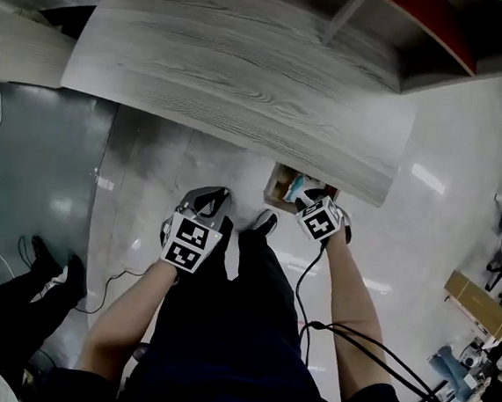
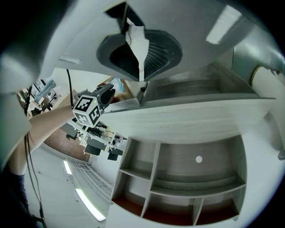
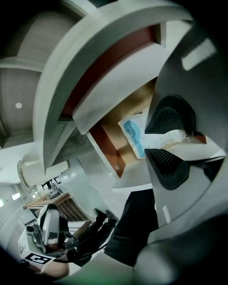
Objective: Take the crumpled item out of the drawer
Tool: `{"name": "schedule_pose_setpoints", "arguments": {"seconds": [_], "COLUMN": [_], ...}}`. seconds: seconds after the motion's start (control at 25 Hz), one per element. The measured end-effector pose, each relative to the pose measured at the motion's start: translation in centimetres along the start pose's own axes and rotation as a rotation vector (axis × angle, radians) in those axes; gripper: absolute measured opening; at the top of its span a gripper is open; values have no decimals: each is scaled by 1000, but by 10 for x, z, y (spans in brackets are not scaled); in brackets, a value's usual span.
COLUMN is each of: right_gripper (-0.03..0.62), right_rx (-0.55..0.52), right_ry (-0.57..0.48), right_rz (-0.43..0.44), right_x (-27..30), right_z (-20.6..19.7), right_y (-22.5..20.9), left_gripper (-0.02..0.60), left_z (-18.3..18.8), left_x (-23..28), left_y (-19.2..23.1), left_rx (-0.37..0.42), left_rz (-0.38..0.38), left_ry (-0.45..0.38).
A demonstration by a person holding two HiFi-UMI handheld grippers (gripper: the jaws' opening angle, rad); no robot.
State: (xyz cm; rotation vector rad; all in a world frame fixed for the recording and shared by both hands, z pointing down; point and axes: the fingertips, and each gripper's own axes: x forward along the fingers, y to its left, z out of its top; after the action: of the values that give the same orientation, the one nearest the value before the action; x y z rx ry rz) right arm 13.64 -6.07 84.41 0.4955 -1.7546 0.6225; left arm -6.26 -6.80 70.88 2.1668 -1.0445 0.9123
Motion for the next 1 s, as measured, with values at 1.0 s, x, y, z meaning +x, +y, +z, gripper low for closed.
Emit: {"name": "schedule_pose_setpoints", "arguments": {"seconds": [1.0], "right_gripper": [15], "right_rx": [-108], "right_ry": [-84], "right_rz": [-159], "right_x": [-34], "right_z": [24], "right_y": [17], "left_gripper": [34], "left_z": [17], "left_x": [-3], "left_y": [-11], "left_rx": [0], "left_rz": [-10], "left_ry": [-17]}}
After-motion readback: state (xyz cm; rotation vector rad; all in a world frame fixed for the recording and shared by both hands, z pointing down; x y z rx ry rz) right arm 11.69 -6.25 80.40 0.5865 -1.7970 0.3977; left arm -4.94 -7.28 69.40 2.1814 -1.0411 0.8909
